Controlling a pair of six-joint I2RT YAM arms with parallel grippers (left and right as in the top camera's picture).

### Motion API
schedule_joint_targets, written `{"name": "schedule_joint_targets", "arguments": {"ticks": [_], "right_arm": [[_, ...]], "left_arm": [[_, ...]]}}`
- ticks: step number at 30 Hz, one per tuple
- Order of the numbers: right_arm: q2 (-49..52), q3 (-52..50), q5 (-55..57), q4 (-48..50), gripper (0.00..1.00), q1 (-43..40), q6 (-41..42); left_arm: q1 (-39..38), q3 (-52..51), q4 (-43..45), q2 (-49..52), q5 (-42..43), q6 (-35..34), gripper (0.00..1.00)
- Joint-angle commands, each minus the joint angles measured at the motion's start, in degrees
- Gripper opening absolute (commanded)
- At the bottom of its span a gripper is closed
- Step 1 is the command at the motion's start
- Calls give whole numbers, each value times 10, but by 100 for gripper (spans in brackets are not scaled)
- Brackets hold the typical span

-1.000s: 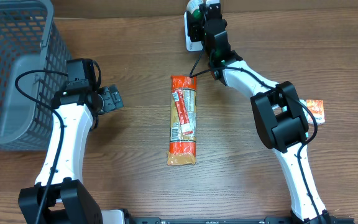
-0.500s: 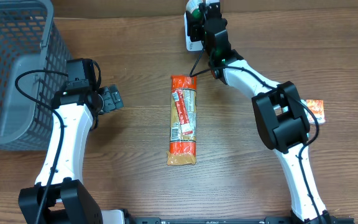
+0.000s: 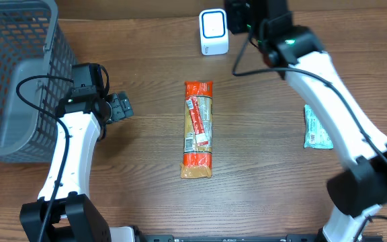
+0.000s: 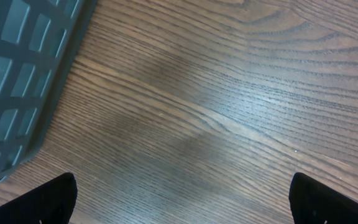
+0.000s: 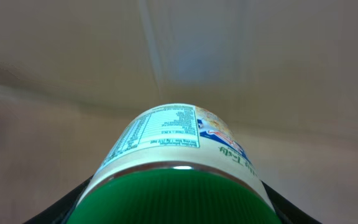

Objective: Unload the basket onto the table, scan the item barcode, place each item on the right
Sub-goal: 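Carry the jar right and set it beside the teal pack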

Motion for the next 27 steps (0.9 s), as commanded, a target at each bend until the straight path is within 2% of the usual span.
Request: {"name": "schedule_joint_targets", "arguments": {"ticks": [1,4,7,18,23,27], "right_arm": [[2,0,-14,-112,29,-14,2],[17,-11,-14,-244,29,-25,31],[22,-63,-11,-304,29,-38,31],[22,-263,-16,-241,27,-132,33],[22,-279,-78,-217,27,-156,9],[22,-280,-83,-209,28,-157,10]], "left_arm": [[-1,9,0,-9,1,13,100],[-1,9,0,-9,1,13,100],[-1,9,0,-9,1,13,100],[-1,9,0,-9,1,13,100],[-1,9,0,-9,1,13,100],[-1,9,0,-9,1,13,100]]}}
